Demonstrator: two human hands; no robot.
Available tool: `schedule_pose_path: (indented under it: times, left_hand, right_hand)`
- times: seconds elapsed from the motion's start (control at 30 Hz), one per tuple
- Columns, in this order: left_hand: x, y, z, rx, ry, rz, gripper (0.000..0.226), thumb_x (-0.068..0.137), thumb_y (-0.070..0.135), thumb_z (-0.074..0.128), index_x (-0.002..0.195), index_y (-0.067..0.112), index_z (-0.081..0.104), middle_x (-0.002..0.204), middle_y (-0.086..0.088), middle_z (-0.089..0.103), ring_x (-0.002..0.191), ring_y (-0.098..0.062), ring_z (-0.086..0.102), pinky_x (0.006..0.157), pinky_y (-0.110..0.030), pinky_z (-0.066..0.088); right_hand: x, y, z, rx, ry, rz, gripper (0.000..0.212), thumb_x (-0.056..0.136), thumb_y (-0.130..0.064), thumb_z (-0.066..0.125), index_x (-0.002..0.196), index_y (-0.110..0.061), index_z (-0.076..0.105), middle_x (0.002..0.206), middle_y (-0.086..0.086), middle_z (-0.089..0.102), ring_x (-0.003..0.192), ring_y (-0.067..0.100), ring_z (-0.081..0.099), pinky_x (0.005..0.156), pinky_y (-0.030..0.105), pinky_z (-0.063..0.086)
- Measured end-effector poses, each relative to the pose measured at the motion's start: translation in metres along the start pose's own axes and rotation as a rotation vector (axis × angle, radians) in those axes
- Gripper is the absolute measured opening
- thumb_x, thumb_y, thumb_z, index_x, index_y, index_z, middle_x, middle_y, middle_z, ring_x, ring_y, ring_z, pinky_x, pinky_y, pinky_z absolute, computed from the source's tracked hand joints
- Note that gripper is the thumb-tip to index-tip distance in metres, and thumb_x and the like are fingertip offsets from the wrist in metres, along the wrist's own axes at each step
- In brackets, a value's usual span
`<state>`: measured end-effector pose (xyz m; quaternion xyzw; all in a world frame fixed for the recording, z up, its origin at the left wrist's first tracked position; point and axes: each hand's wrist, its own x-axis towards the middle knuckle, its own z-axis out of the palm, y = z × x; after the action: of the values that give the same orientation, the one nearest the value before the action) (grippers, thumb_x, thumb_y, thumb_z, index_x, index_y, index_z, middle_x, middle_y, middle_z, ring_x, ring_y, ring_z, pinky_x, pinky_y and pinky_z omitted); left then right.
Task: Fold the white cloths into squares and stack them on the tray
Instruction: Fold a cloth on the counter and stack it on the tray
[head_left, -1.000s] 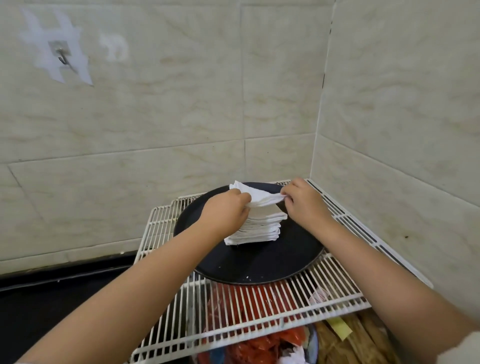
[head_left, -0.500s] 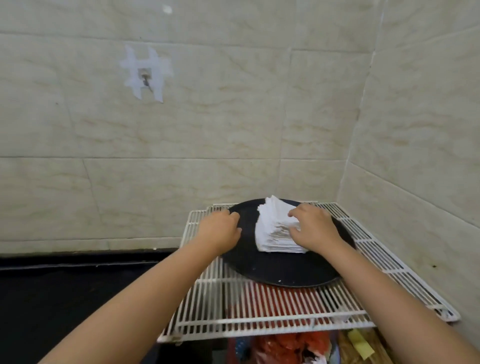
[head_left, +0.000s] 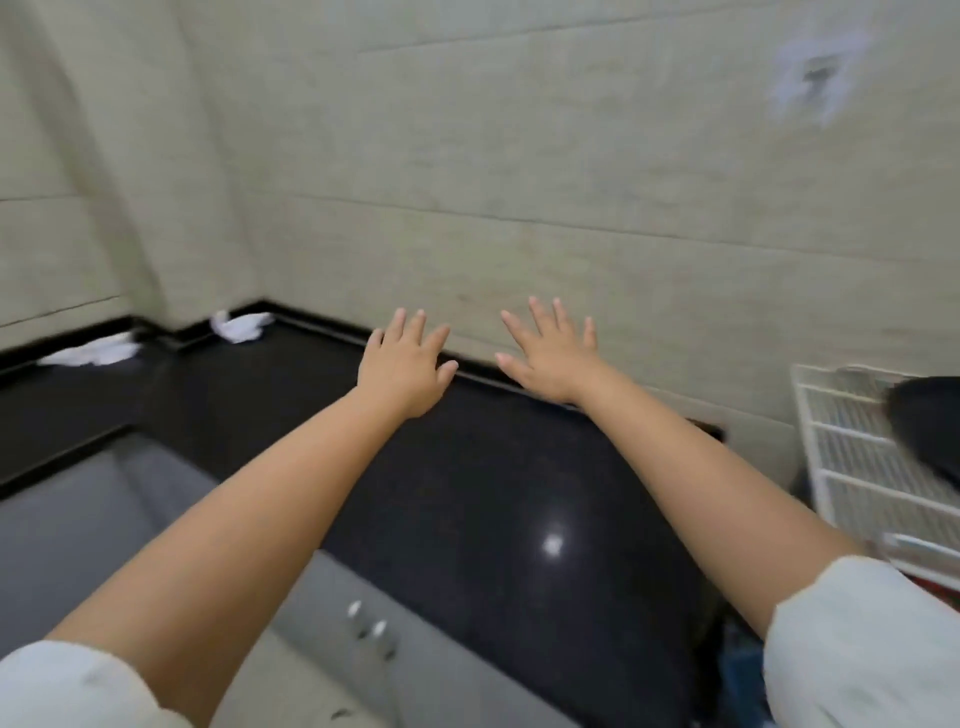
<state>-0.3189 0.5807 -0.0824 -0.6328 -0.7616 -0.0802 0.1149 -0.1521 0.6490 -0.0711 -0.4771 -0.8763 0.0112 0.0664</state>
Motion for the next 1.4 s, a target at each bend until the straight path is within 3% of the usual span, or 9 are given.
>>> schedule_pose_path:
  times: [0.37, 0.73, 0.87, 1.07, 1.2, 1.4]
  left_hand:
    - [-0.07, -0.284, 0.027, 0.098, -0.09, -0.487, 0.052, 0.099, 0.04, 0.028, 0.147, 0.023, 0.018, 0.157, -0.006, 0.013, 0.146, -0.026, 0.004, 0.116, -0.043, 0.014]
    - [0.001, -0.541, 0.063, 0.171, -0.158, -0.679, 0.049, 0.1, 0.038, 0.028, 0.145, 0.02, 0.024, 0.156, -0.007, 0.017, 0.145, -0.026, 0.008, 0.116, -0.043, 0.016]
    - [0.019, -0.611, 0.086, 0.152, -0.191, -0.71, 0.048, 0.099, 0.038, 0.03, 0.144, 0.019, 0.027, 0.155, -0.007, 0.021, 0.145, -0.027, 0.011, 0.115, -0.043, 0.019]
    - [0.058, -0.722, 0.129, 0.118, -0.25, -0.715, 0.047, 0.099, 0.037, 0.03, 0.144, 0.02, 0.029, 0.154, -0.007, 0.023, 0.145, -0.027, 0.011, 0.115, -0.043, 0.02]
    - [0.113, -0.799, 0.161, 0.1, -0.247, -0.604, 0.045, 0.099, 0.037, 0.031, 0.141, 0.02, 0.034, 0.151, -0.007, 0.027, 0.143, -0.027, 0.015, 0.112, -0.041, 0.023]
    - [0.203, -0.882, 0.21, 0.012, -0.243, -0.395, 0.043, 0.098, 0.038, 0.034, 0.136, 0.018, 0.039, 0.14, -0.008, 0.039, 0.134, -0.026, 0.028, 0.103, -0.038, 0.031]
  right_hand:
    - [0.131, -0.292, 0.075, 0.001, -0.082, -0.484, 0.058, 0.096, -0.052, 0.022, 0.148, -0.033, 0.002, 0.158, 0.003, -0.008, 0.145, 0.027, -0.013, 0.115, 0.053, -0.001]
    - [0.348, -0.484, 0.138, 0.106, -0.097, -0.625, 0.056, 0.097, -0.049, 0.025, 0.148, -0.029, 0.011, 0.158, 0.005, 0.001, 0.145, 0.029, -0.005, 0.115, 0.053, 0.007]
    - [0.411, -0.541, 0.157, 0.159, 0.012, -0.684, 0.054, 0.098, -0.04, 0.033, 0.145, -0.015, 0.027, 0.153, 0.009, 0.024, 0.143, 0.028, 0.014, 0.115, 0.046, 0.022]
    - [0.486, -0.619, 0.208, 0.146, -0.028, -0.694, 0.051, 0.097, -0.037, 0.036, 0.141, -0.012, 0.034, 0.149, 0.009, 0.033, 0.142, 0.028, 0.02, 0.113, 0.042, 0.027]
    - [0.556, -0.648, 0.25, 0.087, -0.077, -0.602, 0.049, 0.096, -0.039, 0.037, 0.138, -0.013, 0.039, 0.142, 0.009, 0.041, 0.136, 0.028, 0.03, 0.107, 0.041, 0.034]
    - [0.641, -0.654, 0.28, 0.061, -0.137, -0.315, 0.041, 0.095, -0.036, 0.042, 0.124, -0.009, 0.051, 0.126, 0.01, 0.053, 0.121, 0.028, 0.045, 0.091, 0.039, 0.044]
